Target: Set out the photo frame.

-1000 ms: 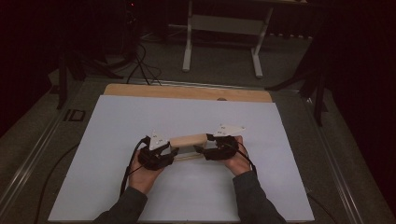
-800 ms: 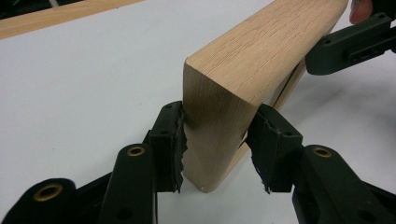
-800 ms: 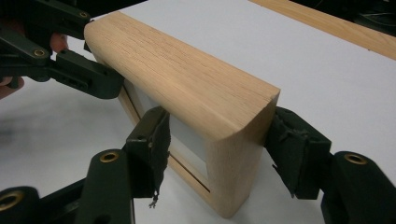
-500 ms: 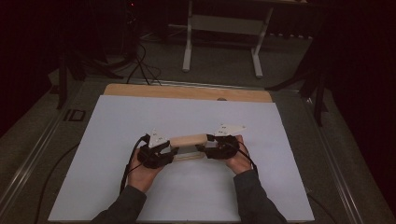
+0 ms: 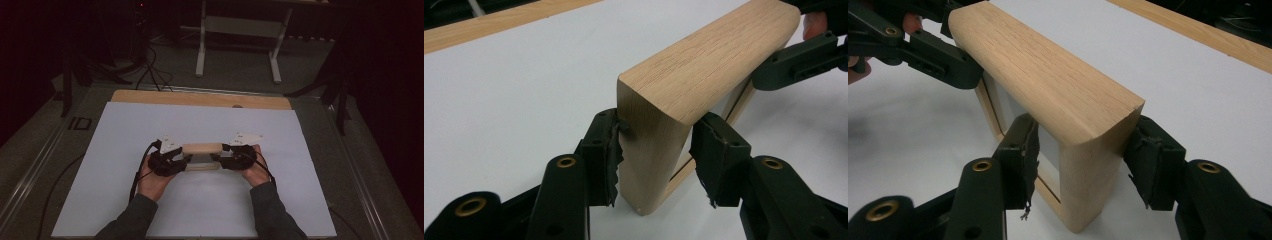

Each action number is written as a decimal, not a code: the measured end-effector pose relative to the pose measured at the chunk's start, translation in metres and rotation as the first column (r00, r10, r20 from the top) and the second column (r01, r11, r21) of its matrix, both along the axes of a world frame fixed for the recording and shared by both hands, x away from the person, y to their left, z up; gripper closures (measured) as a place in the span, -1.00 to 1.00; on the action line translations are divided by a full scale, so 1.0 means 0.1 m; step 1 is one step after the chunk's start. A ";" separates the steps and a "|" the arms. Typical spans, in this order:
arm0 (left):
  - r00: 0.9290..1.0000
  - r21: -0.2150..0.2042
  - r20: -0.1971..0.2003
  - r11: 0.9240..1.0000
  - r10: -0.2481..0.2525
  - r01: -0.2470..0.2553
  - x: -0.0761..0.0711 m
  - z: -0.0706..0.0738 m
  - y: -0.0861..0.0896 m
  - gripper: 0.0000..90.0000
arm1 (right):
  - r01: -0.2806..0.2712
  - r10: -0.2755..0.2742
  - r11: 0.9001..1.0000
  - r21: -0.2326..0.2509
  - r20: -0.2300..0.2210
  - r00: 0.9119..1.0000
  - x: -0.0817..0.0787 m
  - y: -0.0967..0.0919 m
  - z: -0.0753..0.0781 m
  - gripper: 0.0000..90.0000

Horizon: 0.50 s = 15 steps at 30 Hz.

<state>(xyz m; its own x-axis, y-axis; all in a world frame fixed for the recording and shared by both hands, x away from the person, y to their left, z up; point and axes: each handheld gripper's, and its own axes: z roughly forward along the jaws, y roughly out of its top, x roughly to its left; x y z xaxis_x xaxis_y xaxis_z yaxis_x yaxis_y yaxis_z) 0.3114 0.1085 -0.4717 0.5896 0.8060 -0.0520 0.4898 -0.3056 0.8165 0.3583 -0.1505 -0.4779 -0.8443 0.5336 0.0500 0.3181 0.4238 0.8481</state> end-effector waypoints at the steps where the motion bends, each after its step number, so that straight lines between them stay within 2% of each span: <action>1: 1.000 -0.006 -0.003 1.000 -0.002 0.002 0.01 0.00 0.00 0.20 | 0.005 -0.005 1.000 0.000 -0.001 1.000 0.00 0.00 0.00 0.09; 10: 1.000 -0.056 -0.024 0.998 -0.013 0.012 0.16 -0.03 0.01 0.17 | 0.055 -0.055 0.998 0.017 0.002 0.998 0.02 -0.01 0.01 0.11; 15: 1.000 -0.053 -0.018 0.999 -0.012 0.012 0.20 -0.01 0.01 0.16 | 0.071 -0.071 0.997 0.026 0.000 0.997 0.05 -0.01 0.01 0.11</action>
<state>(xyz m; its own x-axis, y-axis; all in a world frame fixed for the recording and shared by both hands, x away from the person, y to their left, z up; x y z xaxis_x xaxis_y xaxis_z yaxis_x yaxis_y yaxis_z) 0.3316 0.1095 -0.4729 0.5977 0.7948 -0.1049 0.5013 -0.2685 0.8225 0.3630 -0.1517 -0.4773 -0.8043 0.5908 0.0638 0.3460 0.3783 0.8586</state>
